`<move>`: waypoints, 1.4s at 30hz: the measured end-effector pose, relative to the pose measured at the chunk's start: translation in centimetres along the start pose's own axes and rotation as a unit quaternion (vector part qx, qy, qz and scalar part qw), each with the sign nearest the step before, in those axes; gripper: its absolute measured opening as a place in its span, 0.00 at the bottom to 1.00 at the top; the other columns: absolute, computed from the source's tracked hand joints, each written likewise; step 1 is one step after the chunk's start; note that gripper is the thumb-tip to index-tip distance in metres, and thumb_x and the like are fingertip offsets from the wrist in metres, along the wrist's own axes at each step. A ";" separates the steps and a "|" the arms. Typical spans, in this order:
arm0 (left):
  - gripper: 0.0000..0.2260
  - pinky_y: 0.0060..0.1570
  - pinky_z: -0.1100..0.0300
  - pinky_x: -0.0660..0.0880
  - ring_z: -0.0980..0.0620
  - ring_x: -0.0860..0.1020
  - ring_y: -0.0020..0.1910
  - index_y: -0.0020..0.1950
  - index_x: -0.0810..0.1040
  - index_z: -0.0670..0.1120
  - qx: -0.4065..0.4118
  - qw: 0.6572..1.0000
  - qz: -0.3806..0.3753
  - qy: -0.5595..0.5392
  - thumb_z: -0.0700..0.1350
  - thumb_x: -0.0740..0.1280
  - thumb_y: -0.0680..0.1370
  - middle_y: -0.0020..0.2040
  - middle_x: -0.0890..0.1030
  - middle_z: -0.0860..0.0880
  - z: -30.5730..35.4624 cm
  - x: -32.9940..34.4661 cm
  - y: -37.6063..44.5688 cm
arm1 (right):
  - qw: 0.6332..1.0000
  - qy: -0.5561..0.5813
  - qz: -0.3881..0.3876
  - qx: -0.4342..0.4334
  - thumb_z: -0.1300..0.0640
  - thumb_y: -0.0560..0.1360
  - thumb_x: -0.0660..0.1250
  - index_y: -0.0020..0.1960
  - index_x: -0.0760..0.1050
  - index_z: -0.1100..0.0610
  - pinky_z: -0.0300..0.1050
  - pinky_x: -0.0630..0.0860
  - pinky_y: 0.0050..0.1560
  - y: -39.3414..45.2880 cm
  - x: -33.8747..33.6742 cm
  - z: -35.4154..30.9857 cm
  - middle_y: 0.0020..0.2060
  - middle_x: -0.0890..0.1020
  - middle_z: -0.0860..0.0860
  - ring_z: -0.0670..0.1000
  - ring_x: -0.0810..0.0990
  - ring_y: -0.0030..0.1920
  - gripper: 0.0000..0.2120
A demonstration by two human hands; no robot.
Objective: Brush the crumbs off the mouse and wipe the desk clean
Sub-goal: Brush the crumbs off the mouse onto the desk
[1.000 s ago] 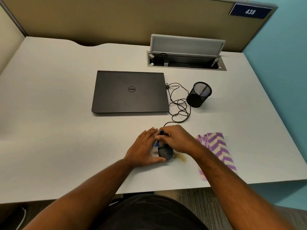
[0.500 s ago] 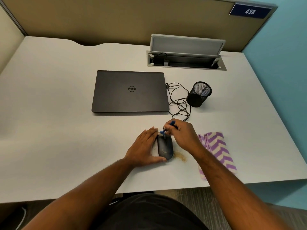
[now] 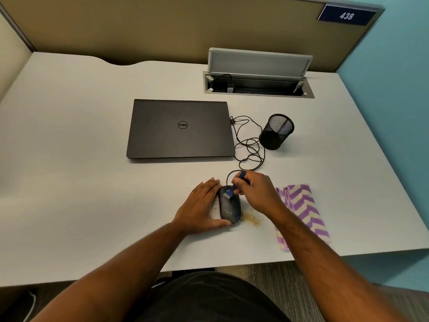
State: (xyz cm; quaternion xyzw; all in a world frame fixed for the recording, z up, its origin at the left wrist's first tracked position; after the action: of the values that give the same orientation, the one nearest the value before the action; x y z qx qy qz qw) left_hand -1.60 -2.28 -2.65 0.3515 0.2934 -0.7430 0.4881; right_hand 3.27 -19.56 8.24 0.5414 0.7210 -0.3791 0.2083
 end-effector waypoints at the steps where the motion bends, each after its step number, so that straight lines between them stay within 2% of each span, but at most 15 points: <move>1: 0.51 0.79 0.55 0.45 0.54 0.49 0.82 0.82 0.54 0.51 0.001 1.000 0.000 0.001 0.78 0.65 0.69 0.83 0.53 0.53 0.0 0.0 0.0 | 1.000 -0.019 -0.017 0.003 0.51 0.81 0.63 0.56 0.78 0.57 0.46 0.80 0.53 -0.1 0.1 0.2 0.45 0.85 0.53 0.51 0.83 0.46 0.11; 3: 0.51 0.80 0.55 0.46 0.54 0.49 0.81 0.82 0.54 0.50 0.004 1.000 0.004 0.003 0.78 0.65 0.69 0.83 0.53 0.52 -0.1 0.0 0.0 | 0.997 -0.054 -0.059 0.001 0.51 0.81 0.63 0.57 0.78 0.57 0.46 0.80 0.53 -0.4 0.4 0.3 0.46 0.84 0.54 0.52 0.83 0.46 0.11; 6: 0.51 0.80 0.54 0.47 0.55 0.49 0.81 0.82 0.55 0.50 0.008 1.000 0.009 0.004 0.78 0.65 0.69 0.83 0.54 0.52 -0.1 0.0 -0.1 | 0.993 -0.065 -0.101 -0.010 0.51 0.81 0.64 0.55 0.77 0.57 0.40 0.79 0.46 -0.6 0.4 -0.2 0.43 0.84 0.52 0.50 0.84 0.43 0.11; 8: 0.51 0.80 0.54 0.47 0.55 0.49 0.81 0.82 0.54 0.50 0.008 1.000 0.008 0.004 0.78 0.65 0.69 0.83 0.54 0.52 -0.1 0.0 -0.1 | 0.997 -0.011 -0.080 -0.010 0.51 0.81 0.64 0.55 0.78 0.58 0.42 0.81 0.49 -0.6 0.3 -0.3 0.43 0.85 0.52 0.49 0.84 0.43 0.11; 10: 0.52 0.80 0.54 0.47 0.54 0.49 0.81 0.82 0.54 0.50 0.008 1.000 0.009 0.005 0.78 0.65 0.69 0.83 0.54 0.52 -0.1 -0.1 -0.1 | 0.999 0.031 -0.025 -0.008 0.51 0.81 0.64 0.55 0.79 0.58 0.49 0.82 0.53 -0.5 0.2 -0.2 0.43 0.85 0.53 0.51 0.85 0.44 0.11; 12: 0.52 0.80 0.52 0.49 0.54 0.50 0.81 0.82 0.55 0.50 0.009 1.000 0.011 0.004 0.78 0.65 0.69 0.83 0.54 0.52 -0.1 -0.1 -0.1 | 1.000 0.002 -0.004 -0.008 0.51 0.81 0.63 0.55 0.79 0.57 0.48 0.81 0.54 -0.5 0.2 0.3 0.45 0.85 0.53 0.51 0.84 0.46 0.12; 15: 0.51 0.80 0.52 0.49 0.55 0.50 0.81 0.82 0.55 0.50 0.012 1.000 0.015 0.005 0.78 0.65 0.69 0.83 0.55 0.52 -0.1 0.0 -0.1 | 0.997 -0.060 -0.037 -0.007 0.50 0.81 0.63 0.57 0.78 0.57 0.45 0.79 0.51 -0.9 0.5 0.6 0.46 0.84 0.53 0.51 0.83 0.46 0.12; 19: 0.52 0.80 0.52 0.49 0.55 0.50 0.81 0.82 0.55 0.49 0.011 1.000 0.017 0.004 0.78 0.65 0.69 0.83 0.55 0.52 -0.2 0.1 0.0 | 0.996 -0.016 -0.080 -0.022 0.52 0.80 0.65 0.56 0.79 0.58 0.46 0.82 0.53 -1.0 0.8 0.1 0.44 0.85 0.53 0.49 0.84 0.44 0.11; 23: 0.52 0.80 0.52 0.49 0.54 0.50 0.81 0.82 0.55 0.50 0.005 1.000 0.007 -0.004 0.79 0.64 0.68 0.83 0.54 0.52 0.0 -0.1 0.0 | 0.992 0.111 0.053 0.019 0.51 0.80 0.64 0.57 0.79 0.56 0.48 0.82 0.53 0.2 0.0 0.6 0.46 0.86 0.53 0.49 0.85 0.45 0.11; 25: 0.51 0.80 0.52 0.49 0.54 0.50 0.81 0.82 0.54 0.51 0.002 1.000 0.001 -0.009 0.79 0.64 0.68 0.83 0.54 0.53 0.0 -0.1 0.0 | 0.987 0.122 0.093 0.041 0.49 0.81 0.64 0.59 0.79 0.56 0.50 0.82 0.55 0.9 -0.5 1.2 0.49 0.86 0.52 0.49 0.85 0.47 0.13; 27: 0.51 0.80 0.53 0.48 0.54 0.50 0.81 0.82 0.54 0.51 0.000 1.000 0.001 -0.011 0.78 0.65 0.68 0.83 0.53 0.53 0.0 0.0 0.0 | 0.990 0.106 0.082 0.045 0.49 0.80 0.64 0.60 0.79 0.56 0.52 0.82 0.57 1.5 -0.5 1.7 0.50 0.86 0.52 0.50 0.85 0.49 0.15; 31: 0.51 0.80 0.54 0.48 0.54 0.50 0.81 0.82 0.55 0.51 0.000 1.000 0.007 -0.011 0.78 0.65 0.68 0.83 0.54 0.53 -0.2 0.1 0.0 | 0.997 0.064 0.015 0.026 0.51 0.81 0.63 0.57 0.79 0.55 0.49 0.81 0.58 1.7 0.1 2.0 0.49 0.85 0.52 0.49 0.84 0.49 0.10; 36: 0.51 0.80 0.54 0.48 0.54 0.50 0.81 0.82 0.55 0.50 0.003 1.000 0.006 -0.010 0.78 0.66 0.69 0.83 0.54 0.52 0.0 -0.1 0.0 | 0.998 0.052 -0.041 0.018 0.54 0.83 0.60 0.54 0.76 0.57 0.42 0.82 0.48 1.7 -0.6 1.9 0.47 0.85 0.55 0.49 0.84 0.44 0.09; 39: 0.52 0.80 0.54 0.48 0.55 0.50 0.81 0.82 0.54 0.51 0.002 1.000 0.003 -0.007 0.78 0.65 0.68 0.83 0.54 0.53 0.0 -0.1 0.0 | 0.996 0.087 0.003 0.014 0.54 0.83 0.60 0.54 0.76 0.56 0.40 0.81 0.48 2.1 -1.0 1.9 0.47 0.85 0.54 0.48 0.84 0.43 0.08; 42: 0.52 0.80 0.53 0.48 0.56 0.49 0.81 0.82 0.54 0.51 -0.003 1.000 0.000 -0.007 0.79 0.65 0.68 0.83 0.53 0.54 -0.1 0.0 0.0 | 0.995 0.091 0.021 0.016 0.52 0.82 0.61 0.58 0.77 0.57 0.47 0.82 0.56 2.2 -0.5 2.4 0.51 0.84 0.53 0.50 0.84 0.49 0.10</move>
State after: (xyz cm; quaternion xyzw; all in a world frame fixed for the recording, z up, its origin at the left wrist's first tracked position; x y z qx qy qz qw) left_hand -1.54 -2.19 -2.67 0.3451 0.2924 -0.7443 0.4913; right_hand 5.27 -21.41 6.41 0.5919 0.7193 -0.3352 0.1409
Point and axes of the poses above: each hand's wrist, its own y-axis towards the middle knuckle, its own x-axis out of the palm, z = x × y, the point moved 2 cm from there along y, towards the middle knuckle
